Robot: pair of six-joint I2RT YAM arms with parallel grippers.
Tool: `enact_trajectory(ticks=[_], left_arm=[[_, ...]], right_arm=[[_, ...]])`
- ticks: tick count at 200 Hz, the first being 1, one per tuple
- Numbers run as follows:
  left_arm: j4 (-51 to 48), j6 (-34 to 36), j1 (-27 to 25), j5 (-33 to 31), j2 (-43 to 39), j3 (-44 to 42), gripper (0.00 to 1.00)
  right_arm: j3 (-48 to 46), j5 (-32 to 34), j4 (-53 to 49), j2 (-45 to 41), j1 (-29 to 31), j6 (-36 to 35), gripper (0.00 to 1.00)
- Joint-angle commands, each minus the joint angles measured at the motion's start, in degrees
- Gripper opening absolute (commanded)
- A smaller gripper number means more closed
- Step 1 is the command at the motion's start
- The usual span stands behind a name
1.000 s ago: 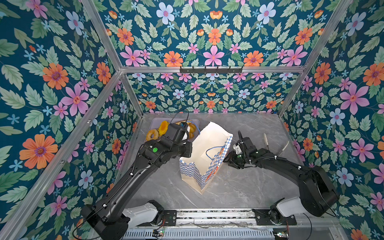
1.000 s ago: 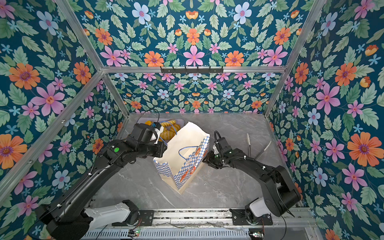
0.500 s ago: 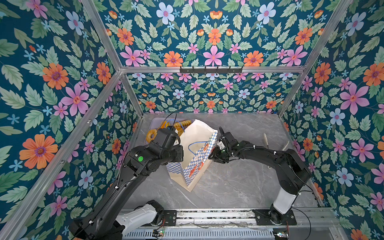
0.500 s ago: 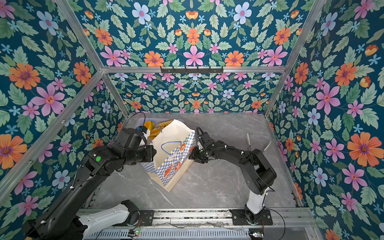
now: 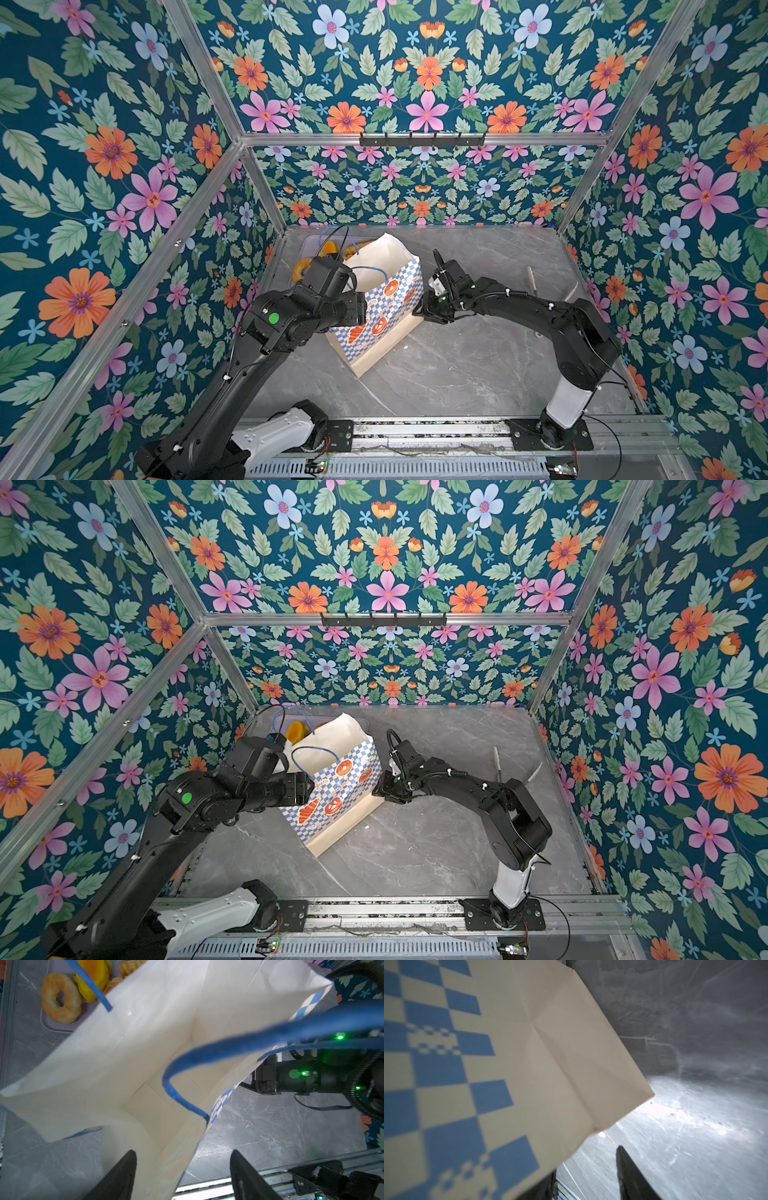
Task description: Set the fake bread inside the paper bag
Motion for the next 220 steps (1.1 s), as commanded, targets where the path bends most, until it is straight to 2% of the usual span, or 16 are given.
enact_trajectory(ticks=[1, 20, 51, 87, 103, 130, 160, 182, 220], left_arm=[[4.3, 4.0, 0.0, 0.3, -0.8, -1.6, 0.75], [7.1, 6.7, 0.0, 2.0, -1.0, -3.2, 0.77], [10.9, 11.2, 0.1, 9.0, -0.3, -5.1, 0.78], [10.9, 14.1, -0.1, 13.1, 1.5, -5.2, 0.74], [10.7, 14.3, -0.2, 13.6, 2.5, -5.3, 0.66], [10.0, 13.6, -0.6, 14.0, 3.8, -4.7, 0.38], [9.8, 11.0, -0.9, 15.5, 3.6, -3.1, 0.19], [8.3, 8.7, -1.1, 17.0, 3.6, -1.0, 0.14], [6.2, 5.5, -1.4, 19.9, 4.0, 1.4, 0.17]], right_arm=[[-1.5, 3.5, -2.8, -3.1, 0.0, -1.4, 0.51], [-2.8, 4.9, -5.1, -6.9, -0.5, -2.6, 0.53], [-5.5, 5.2, -6.6, -11.0, -2.9, -3.8, 0.55], [-8.0, 3.6, -5.2, -13.1, -6.6, -4.1, 0.56], [-7.2, 2.1, -4.2, -11.7, -6.6, -4.3, 0.56], [-5.7, -1.4, -1.4, -7.2, -5.9, -3.2, 0.54], [-4.6, -1.9, 0.9, -3.3, -4.5, -2.4, 0.53], [-4.2, -2.6, 2.6, -1.9, -4.3, -1.7, 0.53], [-1.9, -3.6, 3.2, 0.2, -3.8, -2.1, 0.53]])
